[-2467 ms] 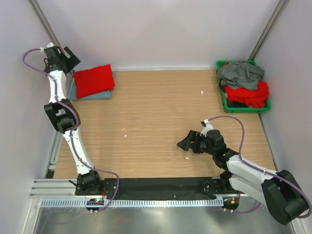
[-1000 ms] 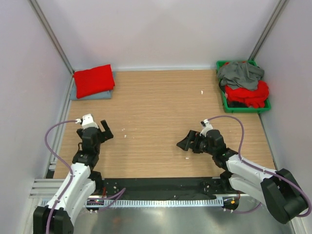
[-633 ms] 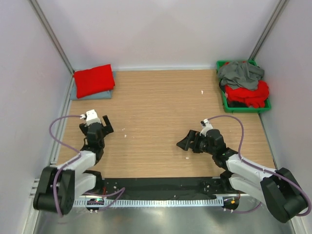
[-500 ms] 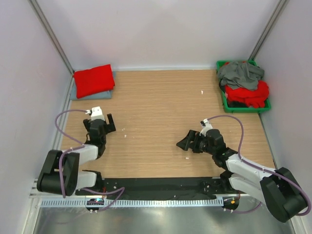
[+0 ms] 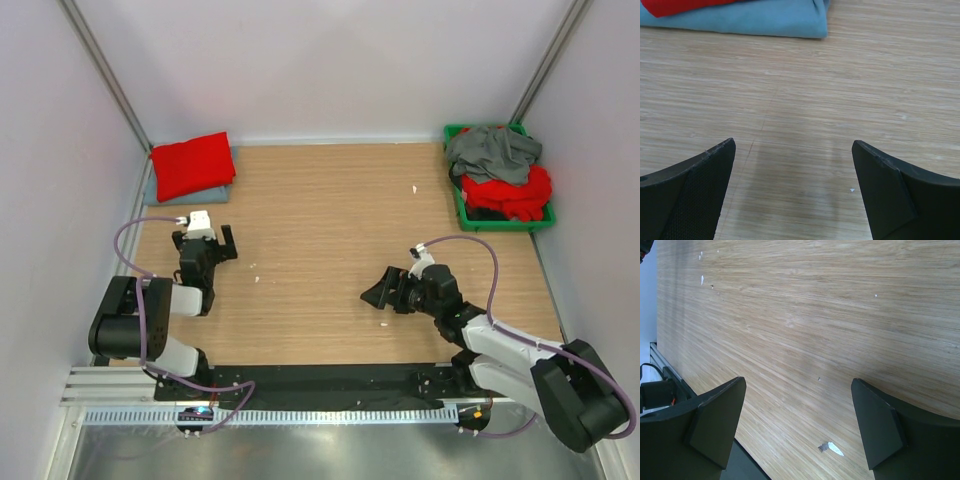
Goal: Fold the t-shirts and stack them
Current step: Reset both grippers
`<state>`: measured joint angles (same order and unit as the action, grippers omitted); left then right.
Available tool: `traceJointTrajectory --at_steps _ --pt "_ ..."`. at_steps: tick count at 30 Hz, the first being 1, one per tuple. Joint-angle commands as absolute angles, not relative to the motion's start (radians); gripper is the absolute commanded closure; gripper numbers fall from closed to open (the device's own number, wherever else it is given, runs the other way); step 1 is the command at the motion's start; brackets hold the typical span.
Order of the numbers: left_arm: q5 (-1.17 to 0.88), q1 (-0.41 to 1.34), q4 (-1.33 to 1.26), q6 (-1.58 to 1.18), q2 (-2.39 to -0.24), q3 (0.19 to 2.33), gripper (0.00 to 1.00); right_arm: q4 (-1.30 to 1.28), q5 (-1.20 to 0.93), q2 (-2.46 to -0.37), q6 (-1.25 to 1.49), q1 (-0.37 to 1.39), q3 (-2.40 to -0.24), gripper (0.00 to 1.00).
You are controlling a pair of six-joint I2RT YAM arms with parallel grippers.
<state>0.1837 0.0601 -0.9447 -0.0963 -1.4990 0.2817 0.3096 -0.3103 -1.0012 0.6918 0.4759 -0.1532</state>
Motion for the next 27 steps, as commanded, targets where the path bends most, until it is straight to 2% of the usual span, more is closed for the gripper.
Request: traceJointTrajectory --at_steps 1,14,20,25,27 --pt "0.161 0.055 -1.034 -0.081 -1.49 0.298 0.0 0.302 -0.308 -1.002 0.69 0.48 -0.163 0.07" --pt "0.16 0.054 -1.032 -0.081 -1.489 0.299 0.0 0.261 -0.291 -0.905 0.693 0.486 -0.149 0.07" --pt "0.16 0.055 -1.034 -0.081 -1.489 0.299 0.0 -0.026 -0.005 -0.729 0.582 0.486 -0.317 0.05" --pt "0.16 0.054 -1.034 -0.081 -1.489 0.299 0.0 -0.169 0.552 -0.684 0.554 0.486 -0.449 0.03" --pt "0.16 0.055 -1.032 -0.081 -1.489 0.299 0.0 -0.155 0.661 -0.684 0.561 0.486 -0.443 0.02"
